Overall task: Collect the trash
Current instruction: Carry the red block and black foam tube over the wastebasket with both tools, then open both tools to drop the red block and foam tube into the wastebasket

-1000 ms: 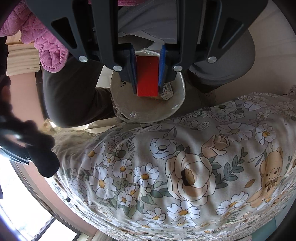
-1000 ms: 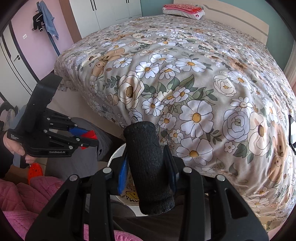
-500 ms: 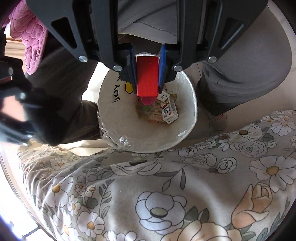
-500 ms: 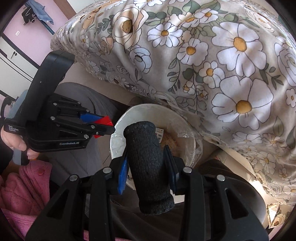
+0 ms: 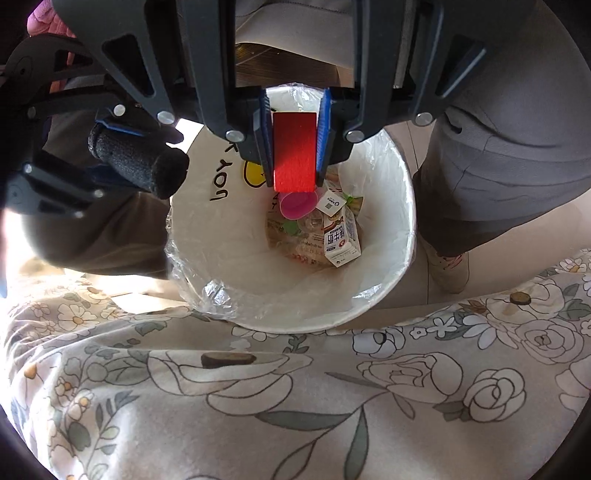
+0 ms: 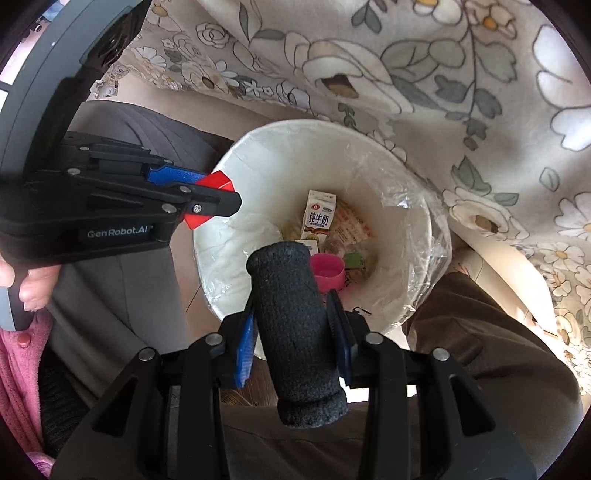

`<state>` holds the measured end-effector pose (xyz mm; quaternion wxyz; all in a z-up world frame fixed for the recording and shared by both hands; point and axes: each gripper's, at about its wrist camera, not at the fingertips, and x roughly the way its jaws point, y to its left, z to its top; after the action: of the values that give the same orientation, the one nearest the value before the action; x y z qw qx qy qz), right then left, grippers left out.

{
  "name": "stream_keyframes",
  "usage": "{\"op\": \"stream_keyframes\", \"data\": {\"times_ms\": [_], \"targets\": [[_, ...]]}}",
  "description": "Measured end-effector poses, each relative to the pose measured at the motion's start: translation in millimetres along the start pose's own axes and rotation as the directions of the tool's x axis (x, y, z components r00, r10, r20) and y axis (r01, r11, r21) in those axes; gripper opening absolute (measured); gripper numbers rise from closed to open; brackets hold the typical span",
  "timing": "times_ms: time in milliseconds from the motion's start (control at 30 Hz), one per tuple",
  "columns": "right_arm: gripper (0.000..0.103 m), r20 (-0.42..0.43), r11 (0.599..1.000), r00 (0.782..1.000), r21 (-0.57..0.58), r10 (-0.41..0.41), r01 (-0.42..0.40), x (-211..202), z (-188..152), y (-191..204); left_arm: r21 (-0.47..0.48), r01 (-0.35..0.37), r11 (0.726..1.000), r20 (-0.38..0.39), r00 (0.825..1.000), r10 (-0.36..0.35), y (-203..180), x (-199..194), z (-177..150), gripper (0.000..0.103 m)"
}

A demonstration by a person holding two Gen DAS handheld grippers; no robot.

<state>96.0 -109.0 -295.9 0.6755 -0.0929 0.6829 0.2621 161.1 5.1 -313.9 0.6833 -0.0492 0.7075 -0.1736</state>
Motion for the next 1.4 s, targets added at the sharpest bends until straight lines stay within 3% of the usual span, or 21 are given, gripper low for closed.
{"op": "stream_keyframes", "data": {"times_ms": [533,900,1100,1400], "targets": [[0.037,-0.155,0.994,0.987,0.108,0.034,-0.017,64,12,-19,-0.071,-0.033,0.997,-0.120,0.992,0.024,7,63,12,0.022],[0.037,-0.200,0.964,0.971,0.253,0.132,-0.080,95,21,-37,-0.093,-0.079,0.993,-0.174,0.983,0.062,14,91,18,0.022],[0.037,-0.193,0.963,0.978,0.268,0.073,-0.019,105,24,-44,-0.105,-0.099,0.989,-0.194,0.978,0.078,17,103,20,0.022],[0.038,-0.200,0.966,0.978,0.260,0.055,-0.001,120,25,-47,-0.119,-0.118,0.986,-0.232,0.969,0.088,21,115,20,0.022]]}}
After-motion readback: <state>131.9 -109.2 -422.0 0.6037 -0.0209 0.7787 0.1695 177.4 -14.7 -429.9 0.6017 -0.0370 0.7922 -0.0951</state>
